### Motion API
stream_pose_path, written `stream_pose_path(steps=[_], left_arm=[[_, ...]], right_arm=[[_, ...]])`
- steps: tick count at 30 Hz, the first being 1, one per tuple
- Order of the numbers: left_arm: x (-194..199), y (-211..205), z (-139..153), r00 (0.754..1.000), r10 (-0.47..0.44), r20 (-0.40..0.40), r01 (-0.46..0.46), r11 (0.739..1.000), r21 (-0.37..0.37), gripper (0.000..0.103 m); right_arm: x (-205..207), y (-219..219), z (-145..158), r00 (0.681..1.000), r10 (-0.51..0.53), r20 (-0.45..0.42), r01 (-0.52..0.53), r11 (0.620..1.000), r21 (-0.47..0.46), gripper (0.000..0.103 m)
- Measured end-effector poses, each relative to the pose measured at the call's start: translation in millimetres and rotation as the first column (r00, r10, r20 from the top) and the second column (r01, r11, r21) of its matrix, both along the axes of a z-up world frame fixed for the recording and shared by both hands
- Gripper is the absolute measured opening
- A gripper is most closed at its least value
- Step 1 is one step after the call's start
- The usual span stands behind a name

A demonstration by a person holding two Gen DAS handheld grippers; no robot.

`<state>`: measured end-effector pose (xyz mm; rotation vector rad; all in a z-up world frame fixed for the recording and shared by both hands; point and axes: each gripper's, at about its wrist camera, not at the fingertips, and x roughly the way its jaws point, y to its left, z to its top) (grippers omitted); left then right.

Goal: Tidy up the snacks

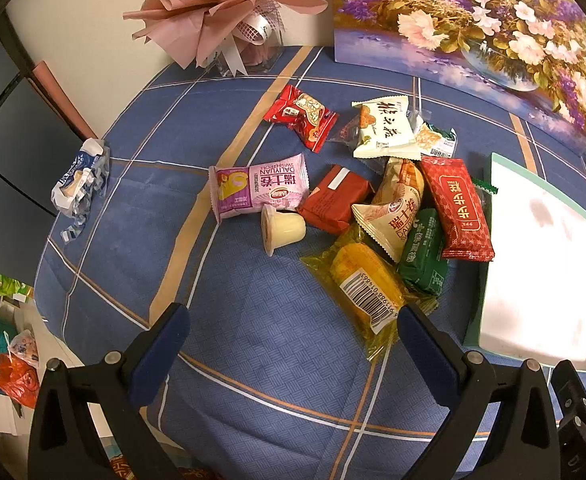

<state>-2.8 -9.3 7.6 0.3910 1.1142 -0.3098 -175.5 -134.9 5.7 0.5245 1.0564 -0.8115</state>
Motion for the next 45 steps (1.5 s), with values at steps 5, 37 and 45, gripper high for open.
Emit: stream_pose_path(steps=[5,37,45], left_arm=[[0.1,0.1,0.3,1.000,0.001,-0.002,-0.001,1.000,-0.004,0.103],[4.9,7.7,-2.2,0.999,0.042,-0.033,-0.043,0.999,-0.022,0.103],[26.2,14.1,-14.6,0.984,0.131,-0.124,-0.141,0.987,-0.080,0.103]], right_arm=[[0.0,-0.5,0.2,1.000,-0.001,0.000,0.001,1.000,0.000,0.103],[3.8,0.1,1.3,0.999,0.030,0.038,-0.031,0.999,0.018,0.103],[34.5,-2.4,-5.1,0.991,0.097,0.089,-0.105,0.991,0.087,0.103]])
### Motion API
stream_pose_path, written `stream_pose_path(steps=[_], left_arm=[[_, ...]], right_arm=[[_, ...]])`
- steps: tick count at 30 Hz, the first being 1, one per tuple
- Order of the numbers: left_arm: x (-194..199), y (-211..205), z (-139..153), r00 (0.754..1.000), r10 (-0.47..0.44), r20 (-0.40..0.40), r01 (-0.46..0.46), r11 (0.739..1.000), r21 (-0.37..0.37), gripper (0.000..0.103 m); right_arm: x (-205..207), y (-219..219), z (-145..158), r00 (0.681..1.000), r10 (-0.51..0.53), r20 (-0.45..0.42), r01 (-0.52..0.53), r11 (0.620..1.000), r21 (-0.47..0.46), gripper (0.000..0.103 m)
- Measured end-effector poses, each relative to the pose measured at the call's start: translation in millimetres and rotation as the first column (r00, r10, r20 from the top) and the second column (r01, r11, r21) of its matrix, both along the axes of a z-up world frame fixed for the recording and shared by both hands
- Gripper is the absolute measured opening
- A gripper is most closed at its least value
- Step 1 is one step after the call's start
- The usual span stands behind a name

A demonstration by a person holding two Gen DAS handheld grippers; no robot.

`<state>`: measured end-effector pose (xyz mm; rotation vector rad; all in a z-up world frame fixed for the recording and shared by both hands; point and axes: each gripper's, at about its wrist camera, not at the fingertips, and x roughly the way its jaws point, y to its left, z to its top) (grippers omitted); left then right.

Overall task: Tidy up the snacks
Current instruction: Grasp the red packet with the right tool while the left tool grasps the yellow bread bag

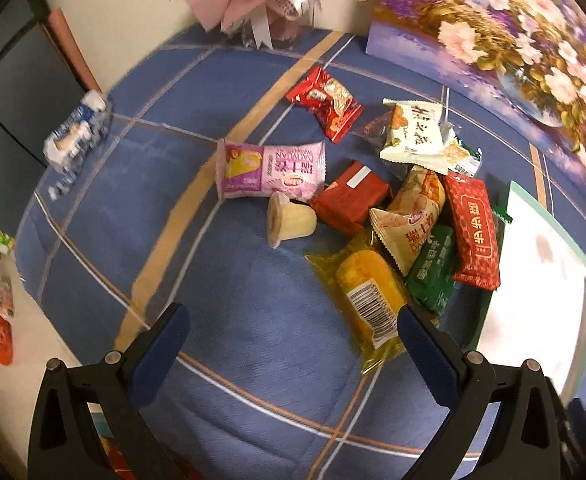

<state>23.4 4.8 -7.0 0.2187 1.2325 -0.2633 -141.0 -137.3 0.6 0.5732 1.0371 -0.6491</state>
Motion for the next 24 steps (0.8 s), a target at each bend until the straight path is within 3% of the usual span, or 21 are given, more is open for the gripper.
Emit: stream_pose_path(steps=[12,17,24], left_arm=[[26.1,-25.9,-41.3,0.993,0.048,-0.106,-0.054,0.997,-0.047,0.102],[30.2,-35.9,-54.8,0.989,0.037,-0.146,-0.044,0.998,-0.047,0.086],[40.8,-31.7,-68.6,0.973,0.070,-0.221,-0.091,0.992,-0.084,0.078]], right_arm=[[44.6,-18.7,-17.7,0.997,0.053,0.049,-0.053,0.999,0.006,0.103],[68.8,-21.5,-20.7,0.992,0.104,0.071,-0.103,0.995,-0.014,0.100],[104.6,-25.8,-36.1,0.984,0.165,0.068,-0.166,0.986,0.004,0.094]])
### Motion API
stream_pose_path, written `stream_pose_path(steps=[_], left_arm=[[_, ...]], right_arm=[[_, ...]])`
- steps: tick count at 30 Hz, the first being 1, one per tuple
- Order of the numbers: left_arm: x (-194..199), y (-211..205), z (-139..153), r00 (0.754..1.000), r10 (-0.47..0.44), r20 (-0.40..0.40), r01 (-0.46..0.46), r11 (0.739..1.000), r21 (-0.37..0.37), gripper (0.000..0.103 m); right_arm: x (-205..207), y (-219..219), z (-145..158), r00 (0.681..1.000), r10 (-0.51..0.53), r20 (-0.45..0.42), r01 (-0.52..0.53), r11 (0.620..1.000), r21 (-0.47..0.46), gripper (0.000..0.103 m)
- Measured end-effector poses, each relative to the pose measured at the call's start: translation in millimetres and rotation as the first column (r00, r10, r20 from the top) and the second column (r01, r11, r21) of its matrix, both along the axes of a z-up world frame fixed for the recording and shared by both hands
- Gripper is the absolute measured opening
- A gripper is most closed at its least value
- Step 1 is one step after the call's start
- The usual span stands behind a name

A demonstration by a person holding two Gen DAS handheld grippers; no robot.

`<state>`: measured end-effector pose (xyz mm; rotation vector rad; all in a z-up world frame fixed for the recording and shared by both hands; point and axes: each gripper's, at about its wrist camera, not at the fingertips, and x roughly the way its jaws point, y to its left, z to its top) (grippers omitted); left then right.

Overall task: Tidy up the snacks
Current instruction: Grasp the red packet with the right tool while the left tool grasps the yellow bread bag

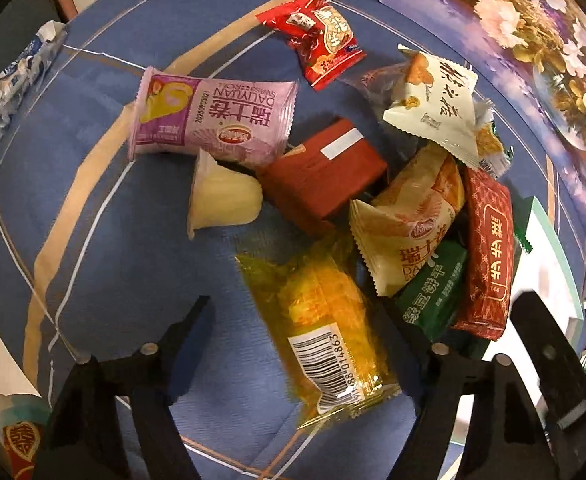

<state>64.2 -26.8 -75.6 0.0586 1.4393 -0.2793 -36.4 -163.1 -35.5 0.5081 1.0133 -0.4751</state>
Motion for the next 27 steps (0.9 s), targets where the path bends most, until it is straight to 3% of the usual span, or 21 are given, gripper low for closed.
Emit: stream_pose_path(steps=[7,8,13,19,27], left_arm=[[13.0,-7.4,-25.6,0.999,0.005,-0.050,-0.004,1.000,0.020,0.058],[14.7,-9.2,-27.9,0.999,0.007,-0.043,-0.005,1.000,0.027,0.058],[21.9,-8.1,-31.9,0.999,0.016,-0.033,-0.015,0.999,0.048,0.055],[27.0,-13.8,-31.8,0.999,0.029,-0.038,-0.026,0.997,0.071,0.053],[34.4,-2.5,-23.8,0.996,0.072,-0.051,-0.067,0.994,0.082,0.049]], right_arm=[[24.3,7.7,-12.5,0.997,0.071,-0.011,-0.071,0.997,-0.002,0.077],[27.1,7.5,-15.0,0.997,0.075,-0.011,-0.075,0.997,0.003,0.073],[34.1,7.1,-16.8,0.997,0.076,-0.026,-0.076,0.997,-0.026,0.070],[37.4,10.3,-13.2,0.995,0.099,-0.032,-0.100,0.994,-0.046,0.059],[42.7,17.0,-17.1,0.990,0.141,-0.026,-0.141,0.990,0.009,0.058]])
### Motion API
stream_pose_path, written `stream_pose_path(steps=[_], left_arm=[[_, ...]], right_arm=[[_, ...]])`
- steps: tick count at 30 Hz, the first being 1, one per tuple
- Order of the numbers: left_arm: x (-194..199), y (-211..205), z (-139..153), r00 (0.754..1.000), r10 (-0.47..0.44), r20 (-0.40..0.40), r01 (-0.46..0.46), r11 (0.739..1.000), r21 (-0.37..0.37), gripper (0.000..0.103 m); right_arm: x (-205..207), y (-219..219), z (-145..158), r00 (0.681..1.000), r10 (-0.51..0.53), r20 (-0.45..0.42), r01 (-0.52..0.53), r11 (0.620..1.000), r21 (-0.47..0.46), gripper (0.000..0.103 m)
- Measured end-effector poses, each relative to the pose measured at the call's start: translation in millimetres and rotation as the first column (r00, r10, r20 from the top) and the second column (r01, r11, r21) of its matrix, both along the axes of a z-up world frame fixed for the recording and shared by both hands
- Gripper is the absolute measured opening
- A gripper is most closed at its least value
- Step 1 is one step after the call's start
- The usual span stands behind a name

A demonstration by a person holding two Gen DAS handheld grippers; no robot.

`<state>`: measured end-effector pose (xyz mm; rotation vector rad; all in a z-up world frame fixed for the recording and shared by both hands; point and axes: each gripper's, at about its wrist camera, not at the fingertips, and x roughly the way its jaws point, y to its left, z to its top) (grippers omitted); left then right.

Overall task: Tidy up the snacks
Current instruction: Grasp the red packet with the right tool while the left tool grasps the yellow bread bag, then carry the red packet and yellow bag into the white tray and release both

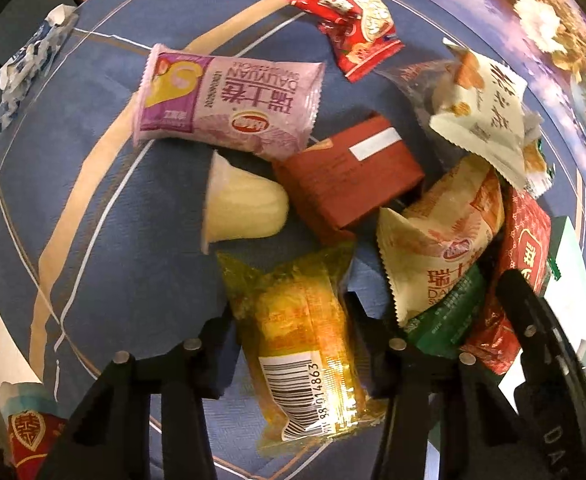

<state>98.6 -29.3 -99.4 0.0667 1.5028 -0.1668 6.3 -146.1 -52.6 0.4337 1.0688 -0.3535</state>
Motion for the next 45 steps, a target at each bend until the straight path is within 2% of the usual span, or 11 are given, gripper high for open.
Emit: stream_pose_path(steps=[3,4,8,11,21,25,30,35,40,45], left_arm=[[4.0,4.3,-2.3,1.000,0.002,-0.002,-0.002,1.000,0.001,0.049],[5.1,5.2,-3.0,1.000,0.003,-0.003,-0.003,1.000,0.000,0.049],[2.3,8.1,-2.3,1.000,-0.002,-0.001,0.002,1.000,-0.002,0.046],[-8.2,9.0,5.0,1.000,0.000,0.011,0.000,1.000,-0.008,0.042],[-7.6,22.4,37.9,0.997,0.025,0.073,-0.019,0.997,-0.072,0.041],[-14.3,21.7,58.8,0.992,0.023,0.122,-0.010,0.994,-0.106,0.041],[-32.7,-4.8,82.4,0.978,-0.078,0.191,0.110,0.981,-0.161,0.041],[-75.1,-53.9,98.3,0.947,-0.234,0.221,0.280,0.937,-0.207,0.041],[-109.1,-95.1,94.3,0.904,-0.357,0.235,0.407,0.887,-0.218,0.041],[-133.3,-124.2,88.6,0.872,-0.417,0.257,0.470,0.859,-0.203,0.041]], right_arm=[[3.5,2.4,-6.0,1.000,0.005,-0.027,-0.005,1.000,-0.008,0.057],[4.4,3.3,-7.4,0.999,0.004,-0.034,-0.005,1.000,-0.015,0.053],[2.3,5.0,-4.9,1.000,0.003,-0.026,-0.004,1.000,-0.024,0.047],[-1.6,7.3,0.0,1.000,0.005,-0.014,-0.005,1.000,-0.029,0.046],[-27.2,1.4,27.4,0.999,-0.029,0.035,0.029,1.000,0.003,0.046],[-39.6,-14.7,38.0,0.996,-0.073,0.056,0.072,0.997,0.009,0.046],[-67.5,-53.2,46.0,0.981,-0.188,0.048,0.189,0.982,-0.018,0.046],[-103.7,-103.0,47.3,0.948,-0.316,0.027,0.317,0.948,-0.031,0.046],[-146.3,-146.5,49.8,0.902,-0.432,0.022,0.433,0.901,-0.039,0.046],[-177.8,-182.3,37.6,0.851,-0.524,0.009,0.524,0.851,0.008,0.046]])
